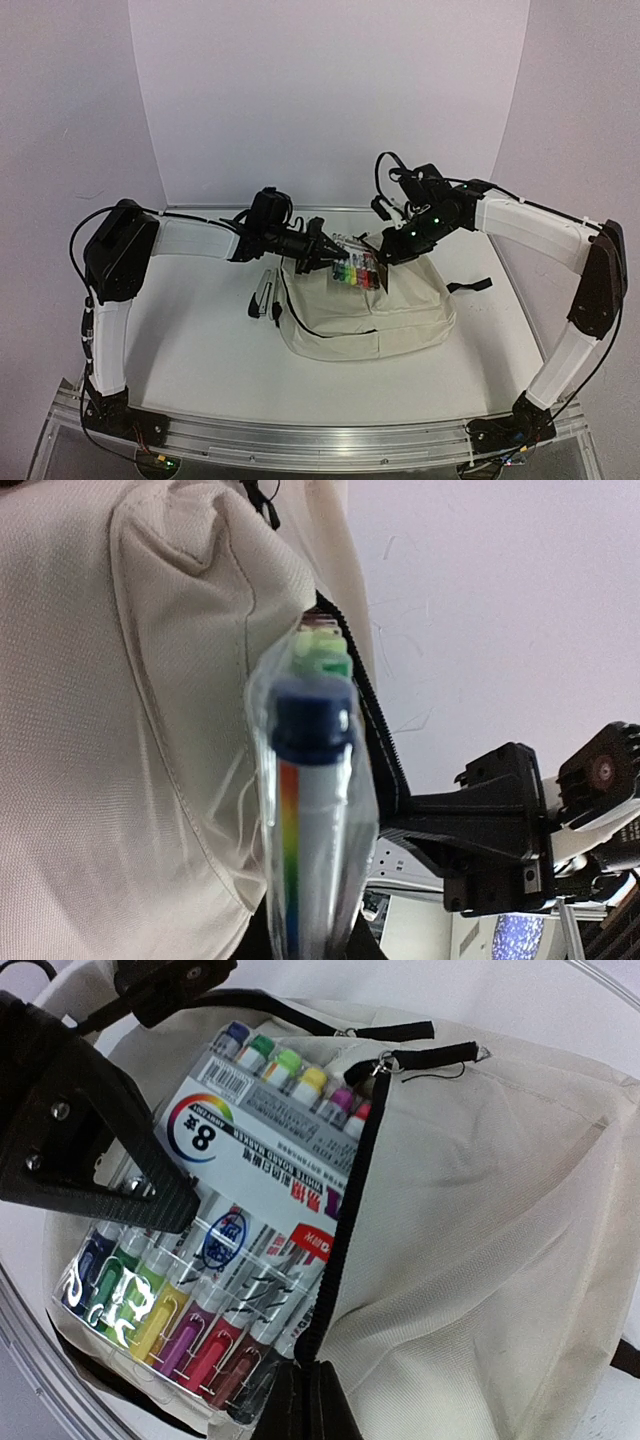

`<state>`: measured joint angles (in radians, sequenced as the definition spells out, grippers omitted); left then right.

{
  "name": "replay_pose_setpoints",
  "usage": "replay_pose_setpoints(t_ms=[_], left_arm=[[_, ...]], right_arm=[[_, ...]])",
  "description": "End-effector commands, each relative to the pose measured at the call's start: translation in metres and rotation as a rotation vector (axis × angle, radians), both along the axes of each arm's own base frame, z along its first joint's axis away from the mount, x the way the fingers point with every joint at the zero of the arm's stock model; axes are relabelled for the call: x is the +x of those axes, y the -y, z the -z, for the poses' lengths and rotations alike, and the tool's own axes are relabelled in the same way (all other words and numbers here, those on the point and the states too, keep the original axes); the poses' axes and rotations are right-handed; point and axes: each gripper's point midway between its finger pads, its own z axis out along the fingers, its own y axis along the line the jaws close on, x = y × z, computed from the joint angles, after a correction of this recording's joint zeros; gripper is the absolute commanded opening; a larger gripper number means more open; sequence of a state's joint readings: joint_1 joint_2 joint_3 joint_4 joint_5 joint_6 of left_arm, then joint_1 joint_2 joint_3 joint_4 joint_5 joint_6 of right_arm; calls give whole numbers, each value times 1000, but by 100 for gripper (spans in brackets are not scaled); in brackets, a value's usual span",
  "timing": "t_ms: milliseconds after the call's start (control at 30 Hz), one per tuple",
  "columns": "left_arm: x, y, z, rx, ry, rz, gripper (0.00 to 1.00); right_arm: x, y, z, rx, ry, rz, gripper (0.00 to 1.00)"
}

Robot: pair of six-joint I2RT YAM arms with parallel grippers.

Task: Pack the student bag
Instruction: Place the stationery in the student bag.

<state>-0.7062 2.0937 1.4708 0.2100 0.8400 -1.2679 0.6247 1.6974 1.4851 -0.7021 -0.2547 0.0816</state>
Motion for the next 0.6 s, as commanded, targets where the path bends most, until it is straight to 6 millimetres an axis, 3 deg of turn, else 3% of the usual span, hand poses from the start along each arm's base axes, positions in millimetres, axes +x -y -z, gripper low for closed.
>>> replay_pose_setpoints(t_ms=[0, 167, 333, 500, 567], left_arm=[[41, 4, -38, -123, 94, -158, 0], [36, 32, -33, -72, 126, -89, 0], [32, 44, -16, -16, 120, -42, 0], [25, 40, -8, 51, 129, -31, 16], [23, 31, -3, 116, 137, -39, 28]], right_arm=[[-9, -12, -30, 84, 44, -50, 0], [4, -18, -37, 94, 65, -35, 0], [23, -20, -45, 116, 76, 20, 0], [32, -19, -48, 174, 31, 61, 0], [33, -19, -46, 183, 20, 66, 0]])
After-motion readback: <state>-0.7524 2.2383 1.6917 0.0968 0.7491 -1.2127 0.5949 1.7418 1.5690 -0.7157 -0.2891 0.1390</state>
